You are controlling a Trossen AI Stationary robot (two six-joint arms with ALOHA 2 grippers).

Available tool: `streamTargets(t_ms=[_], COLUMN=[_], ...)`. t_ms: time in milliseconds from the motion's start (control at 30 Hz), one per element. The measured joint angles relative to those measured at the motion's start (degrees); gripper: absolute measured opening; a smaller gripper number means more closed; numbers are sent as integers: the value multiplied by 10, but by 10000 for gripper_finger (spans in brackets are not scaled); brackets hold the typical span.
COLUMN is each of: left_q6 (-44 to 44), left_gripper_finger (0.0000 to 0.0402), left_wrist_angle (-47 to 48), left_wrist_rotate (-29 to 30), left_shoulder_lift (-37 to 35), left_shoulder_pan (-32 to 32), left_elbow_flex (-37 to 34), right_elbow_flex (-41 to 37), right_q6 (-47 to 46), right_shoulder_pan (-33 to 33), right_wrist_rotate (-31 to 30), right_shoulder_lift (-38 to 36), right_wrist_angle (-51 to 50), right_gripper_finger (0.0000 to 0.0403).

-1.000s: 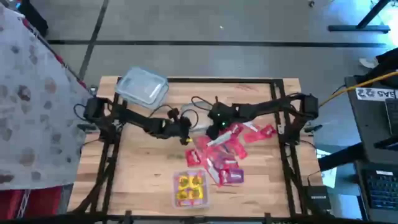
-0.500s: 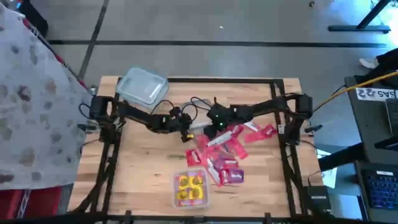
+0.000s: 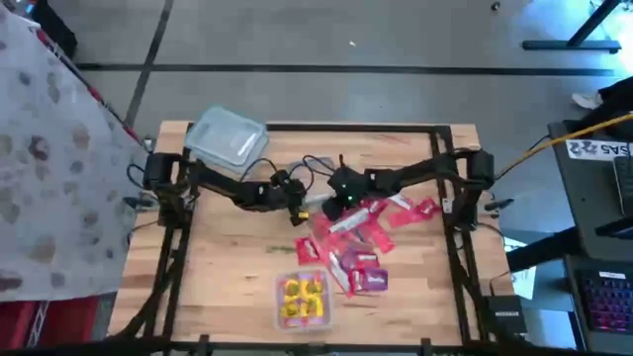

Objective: Sort candy
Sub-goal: Close the square transparent bin

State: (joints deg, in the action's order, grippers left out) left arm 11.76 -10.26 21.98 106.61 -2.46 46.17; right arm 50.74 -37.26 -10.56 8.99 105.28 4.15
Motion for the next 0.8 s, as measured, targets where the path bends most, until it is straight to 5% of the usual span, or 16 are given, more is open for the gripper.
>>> streamTargets(t_ms=[367, 800], left_q6=[-43, -256], left_gripper_finger=[0, 1], left_wrist_angle=[44, 85], left_wrist_rotate=[6, 33], left_shoulder_lift=[-65, -114], left_shoulder_pan=[35, 117], left_elbow_flex=[-2, -1], right_elbow_flex=[3, 3], right_q6=[9, 12], right_shoulder_pan=[5, 4], right_wrist_rotate=[23, 68], right_shoulder_lift=[-6, -49], right_wrist_angle=[16, 9], right_gripper_finger=[2, 1])
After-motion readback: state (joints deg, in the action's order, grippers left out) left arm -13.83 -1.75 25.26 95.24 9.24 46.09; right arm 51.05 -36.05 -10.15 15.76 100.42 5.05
